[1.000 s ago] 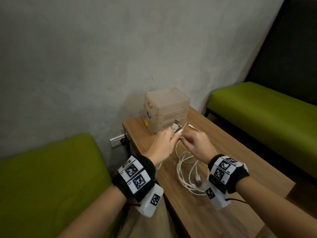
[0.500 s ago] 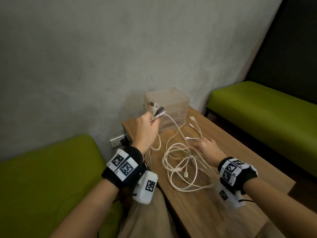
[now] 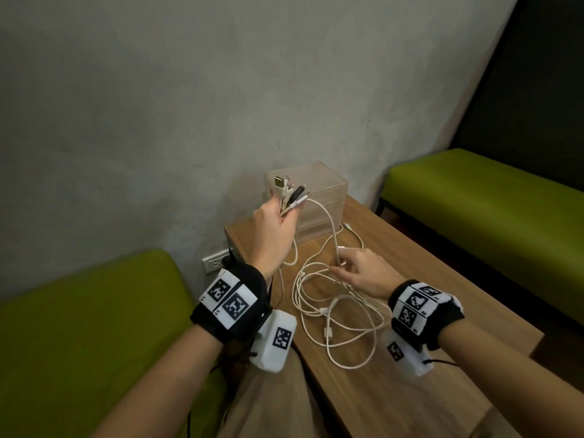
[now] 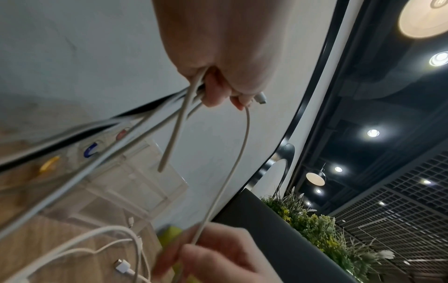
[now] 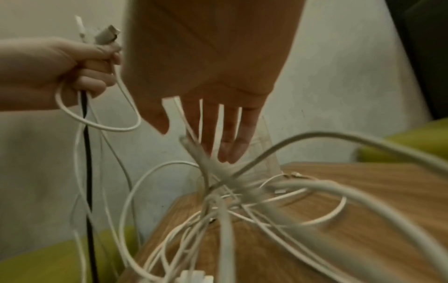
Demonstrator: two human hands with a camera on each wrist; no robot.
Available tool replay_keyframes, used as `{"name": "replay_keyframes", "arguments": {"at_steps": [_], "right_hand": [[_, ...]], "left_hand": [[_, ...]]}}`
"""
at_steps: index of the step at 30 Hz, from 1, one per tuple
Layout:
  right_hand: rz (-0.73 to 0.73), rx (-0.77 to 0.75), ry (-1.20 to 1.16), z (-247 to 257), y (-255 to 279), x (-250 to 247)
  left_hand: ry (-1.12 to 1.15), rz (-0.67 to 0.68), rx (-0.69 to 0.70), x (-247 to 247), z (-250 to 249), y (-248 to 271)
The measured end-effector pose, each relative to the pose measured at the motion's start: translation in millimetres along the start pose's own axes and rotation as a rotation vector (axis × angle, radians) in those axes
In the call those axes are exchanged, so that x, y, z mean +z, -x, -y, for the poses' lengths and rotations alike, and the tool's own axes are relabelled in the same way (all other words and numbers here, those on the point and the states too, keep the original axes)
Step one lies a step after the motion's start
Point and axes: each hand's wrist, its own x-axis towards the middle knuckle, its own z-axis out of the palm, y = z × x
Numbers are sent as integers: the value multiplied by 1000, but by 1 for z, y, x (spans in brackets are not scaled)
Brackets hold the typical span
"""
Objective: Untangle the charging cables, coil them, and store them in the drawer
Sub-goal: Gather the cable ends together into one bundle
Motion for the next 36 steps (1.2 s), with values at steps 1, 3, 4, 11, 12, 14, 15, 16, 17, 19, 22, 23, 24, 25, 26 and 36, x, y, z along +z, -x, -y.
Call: {"name": "replay_keyframes", "arguments": {"at_steps": [1,3,4,11,12,14,15,16,17,19,22,23,24,25,26,36], "right_hand": [[34,26,18,-2,-2,4],[69,101,36,-13,-2,13],[73,147,40,-20,-2,16],[-145,168,48,-35,6,-1],[-223,116,50,-29,7,-3],[-373,51,34,-19,8,-6],[-430,43,7,-16,7,-8],[-473,36,-24,-12,6,-9],[-502,16,-49,-8,5,-9],[-512,-67,-59,1,5,-8],[-442,-157,-43,12,8,-5],[-424,-163,-61,13,8,-5],[-407,-169,-69,12,9,-6],[-387,-184,-61,12,9,-7],[-361,-199,-44,13,9,-8],[18,32,-46,-20,22,32]], "left_hand": [[18,-18,6,-1,-1,-2],[58,-82,16,-6,-2,-6],[76,-124,12,-10,-1,-9],[66,-138,-118,-22,4,-13],[81,-94,-116,-18,4,-9],[109,-27,-101,-9,5,-1],[114,18,-117,-3,5,2],[120,70,-154,3,6,6],[129,133,-186,9,7,11],[146,241,-226,22,5,21],[183,290,-232,39,0,30],[207,280,-248,42,-2,31],[231,260,-267,44,-1,31],[257,224,-285,45,-1,30],[278,177,-303,45,1,29],[351,-237,-222,3,-5,-9]]}}
